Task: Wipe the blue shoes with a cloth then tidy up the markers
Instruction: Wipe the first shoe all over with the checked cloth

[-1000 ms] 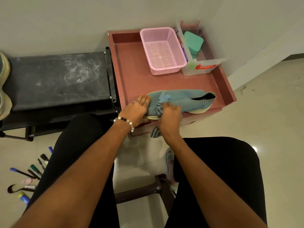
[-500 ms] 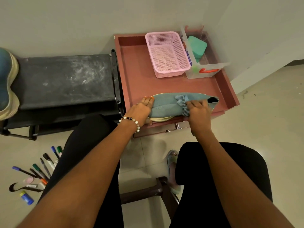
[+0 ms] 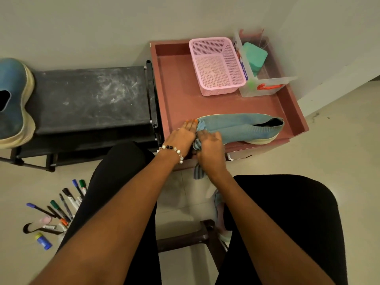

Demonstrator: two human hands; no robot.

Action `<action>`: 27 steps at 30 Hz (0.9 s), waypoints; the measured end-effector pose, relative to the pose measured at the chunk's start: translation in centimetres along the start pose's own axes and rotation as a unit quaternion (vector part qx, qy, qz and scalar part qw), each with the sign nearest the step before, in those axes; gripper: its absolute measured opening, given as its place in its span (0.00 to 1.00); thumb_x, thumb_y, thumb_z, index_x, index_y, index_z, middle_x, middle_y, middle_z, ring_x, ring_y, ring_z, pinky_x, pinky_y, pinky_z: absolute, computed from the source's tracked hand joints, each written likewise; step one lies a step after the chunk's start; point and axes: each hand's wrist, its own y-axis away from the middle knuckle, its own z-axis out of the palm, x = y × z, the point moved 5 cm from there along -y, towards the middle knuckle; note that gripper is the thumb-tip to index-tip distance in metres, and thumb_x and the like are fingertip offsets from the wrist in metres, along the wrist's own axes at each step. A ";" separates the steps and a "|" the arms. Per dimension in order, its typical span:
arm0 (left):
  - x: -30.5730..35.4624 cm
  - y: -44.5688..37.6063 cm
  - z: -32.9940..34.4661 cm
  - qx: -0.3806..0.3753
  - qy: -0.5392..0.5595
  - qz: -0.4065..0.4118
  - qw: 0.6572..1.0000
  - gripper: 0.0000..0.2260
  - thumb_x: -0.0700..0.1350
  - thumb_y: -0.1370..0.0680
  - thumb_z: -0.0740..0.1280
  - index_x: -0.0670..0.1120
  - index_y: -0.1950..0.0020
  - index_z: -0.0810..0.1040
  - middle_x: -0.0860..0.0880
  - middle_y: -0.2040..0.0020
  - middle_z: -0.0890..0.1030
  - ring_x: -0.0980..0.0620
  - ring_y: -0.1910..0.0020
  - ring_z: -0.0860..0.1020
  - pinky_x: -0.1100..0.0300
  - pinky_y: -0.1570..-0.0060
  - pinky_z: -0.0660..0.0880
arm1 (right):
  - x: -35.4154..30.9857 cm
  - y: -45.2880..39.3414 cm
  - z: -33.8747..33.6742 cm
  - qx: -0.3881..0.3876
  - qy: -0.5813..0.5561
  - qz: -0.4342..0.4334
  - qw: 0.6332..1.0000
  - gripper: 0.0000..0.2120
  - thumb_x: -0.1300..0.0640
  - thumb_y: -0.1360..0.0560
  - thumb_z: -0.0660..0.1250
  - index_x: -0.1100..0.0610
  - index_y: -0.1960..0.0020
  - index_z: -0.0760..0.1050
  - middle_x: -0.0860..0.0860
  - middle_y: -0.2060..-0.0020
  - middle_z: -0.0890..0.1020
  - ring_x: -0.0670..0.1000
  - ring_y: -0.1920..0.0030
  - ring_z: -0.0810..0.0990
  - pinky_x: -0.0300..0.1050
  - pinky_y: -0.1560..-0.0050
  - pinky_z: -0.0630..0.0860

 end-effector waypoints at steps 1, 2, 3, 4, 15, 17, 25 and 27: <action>0.2 0.0 0.1 -0.004 -0.006 0.000 1.000 0.30 0.37 0.19 0.59 0.40 0.22 0.46 0.43 0.22 0.50 0.49 0.23 0.51 0.54 0.31 0.62 | 0.7 0.0 -0.3 0.002 0.026 -0.052 0.998 0.22 0.68 0.38 0.63 0.65 0.44 0.78 0.59 0.51 0.82 0.61 0.56 0.75 0.50 0.57 0.77; 0.2 0.0 0.2 -0.010 -0.010 -0.001 1.000 0.31 0.38 0.20 0.60 0.39 0.22 0.46 0.43 0.22 0.50 0.48 0.23 0.51 0.54 0.30 0.61 | 1.7 0.0 -0.5 -0.004 0.057 -0.097 0.994 0.21 0.65 0.37 0.60 0.65 0.46 0.79 0.59 0.51 0.83 0.61 0.60 0.76 0.49 0.60 0.78; 0.3 -0.1 0.3 -0.019 -0.007 -0.006 1.000 0.34 0.39 0.21 0.63 0.39 0.22 0.46 0.43 0.22 0.50 0.48 0.23 0.50 0.54 0.30 0.60 | 2.6 -0.1 -0.8 -0.021 0.091 -0.136 0.986 0.22 0.62 0.36 0.57 0.64 0.47 0.80 0.58 0.51 0.83 0.60 0.62 0.76 0.48 0.63 0.78; 0.2 -0.1 0.2 -0.030 0.004 -0.014 0.999 0.37 0.40 0.23 0.66 0.39 0.22 0.46 0.43 0.22 0.50 0.48 0.23 0.50 0.54 0.29 0.59 | 3.6 0.0 -1.2 -0.034 0.125 -0.167 0.977 0.23 0.60 0.35 0.55 0.64 0.48 0.81 0.58 0.51 0.83 0.60 0.63 0.77 0.47 0.64 0.78; -0.3 -0.7 0.2 -0.051 0.065 -0.041 0.996 0.45 0.45 0.30 0.75 0.42 0.22 0.51 0.46 0.22 0.55 0.49 0.23 0.54 0.53 0.27 0.59 | 8.6 0.4 -3.4 0.032 0.148 0.131 0.980 0.16 0.67 0.31 0.61 0.64 0.45 0.78 0.59 0.48 0.81 0.62 0.52 0.73 0.53 0.52 0.71; -0.4 -0.7 0.4 -0.046 0.063 -0.042 0.996 0.45 0.47 0.31 0.76 0.43 0.22 0.52 0.46 0.22 0.56 0.48 0.24 0.56 0.53 0.28 0.59 | 6.6 0.4 -2.5 0.017 0.114 0.146 0.982 0.16 0.66 0.29 0.61 0.62 0.42 0.77 0.59 0.46 0.80 0.61 0.49 0.73 0.50 0.47 0.67; -0.2 -0.5 0.0 0.017 0.017 -0.016 1.000 0.28 0.35 0.20 0.59 0.43 0.23 0.53 0.45 0.23 0.57 0.48 0.24 0.57 0.55 0.28 0.60 | -0.6 1.0 1.1 -0.050 0.010 0.009 0.999 0.20 0.67 0.34 0.61 0.63 0.43 0.77 0.59 0.48 0.80 0.60 0.51 0.71 0.50 0.51 0.69; -0.3 -0.5 0.0 0.008 0.026 -0.016 1.000 0.34 0.37 0.24 0.66 0.43 0.22 0.52 0.45 0.22 0.57 0.48 0.24 0.56 0.56 0.28 0.59 | 1.5 1.1 -0.1 -0.089 0.068 -0.061 0.992 0.25 0.67 0.35 0.67 0.61 0.37 0.75 0.58 0.42 0.79 0.61 0.51 0.73 0.50 0.50 0.71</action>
